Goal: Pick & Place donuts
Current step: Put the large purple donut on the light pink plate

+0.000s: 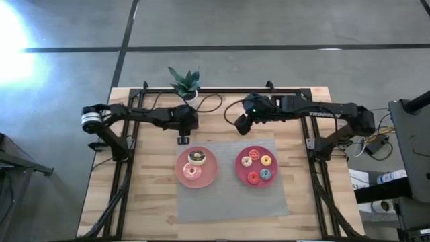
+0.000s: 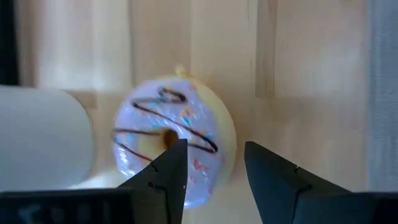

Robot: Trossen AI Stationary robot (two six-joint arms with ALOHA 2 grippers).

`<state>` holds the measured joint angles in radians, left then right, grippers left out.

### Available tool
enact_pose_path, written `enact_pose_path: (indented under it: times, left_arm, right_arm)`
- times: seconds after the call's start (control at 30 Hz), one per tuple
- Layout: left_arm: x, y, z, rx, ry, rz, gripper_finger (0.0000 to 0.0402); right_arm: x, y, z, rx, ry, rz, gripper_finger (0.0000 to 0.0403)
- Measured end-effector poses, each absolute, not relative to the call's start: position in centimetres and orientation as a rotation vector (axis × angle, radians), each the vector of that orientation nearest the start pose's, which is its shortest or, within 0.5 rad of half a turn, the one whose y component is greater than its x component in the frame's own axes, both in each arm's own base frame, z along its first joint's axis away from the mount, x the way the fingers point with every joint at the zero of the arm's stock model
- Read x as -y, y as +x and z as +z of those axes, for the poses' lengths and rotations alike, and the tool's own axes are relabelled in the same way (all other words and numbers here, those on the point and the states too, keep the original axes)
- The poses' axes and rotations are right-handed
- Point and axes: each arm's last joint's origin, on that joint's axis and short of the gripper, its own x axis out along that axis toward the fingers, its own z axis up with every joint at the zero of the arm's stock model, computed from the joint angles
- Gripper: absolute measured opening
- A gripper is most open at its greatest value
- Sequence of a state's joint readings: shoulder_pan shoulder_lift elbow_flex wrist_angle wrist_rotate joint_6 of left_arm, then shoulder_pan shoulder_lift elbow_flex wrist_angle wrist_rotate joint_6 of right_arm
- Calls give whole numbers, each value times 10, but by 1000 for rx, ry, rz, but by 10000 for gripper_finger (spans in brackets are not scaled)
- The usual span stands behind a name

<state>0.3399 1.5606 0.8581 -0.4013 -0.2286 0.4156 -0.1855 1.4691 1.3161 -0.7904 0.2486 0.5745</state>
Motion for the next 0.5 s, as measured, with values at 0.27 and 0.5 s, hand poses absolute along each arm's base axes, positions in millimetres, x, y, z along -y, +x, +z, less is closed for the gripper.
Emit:
enact_pose_path:
  times: [0.27,0.5]
  left_arm:
    - [-107,273,144,-1311,355,329,133]
    - [-110,276,141,-1296,374,372,96]
  right_arm:
    - [58,284,307,-754,524,-687,210]
    - [58,282,310,-733,520,-705,210]
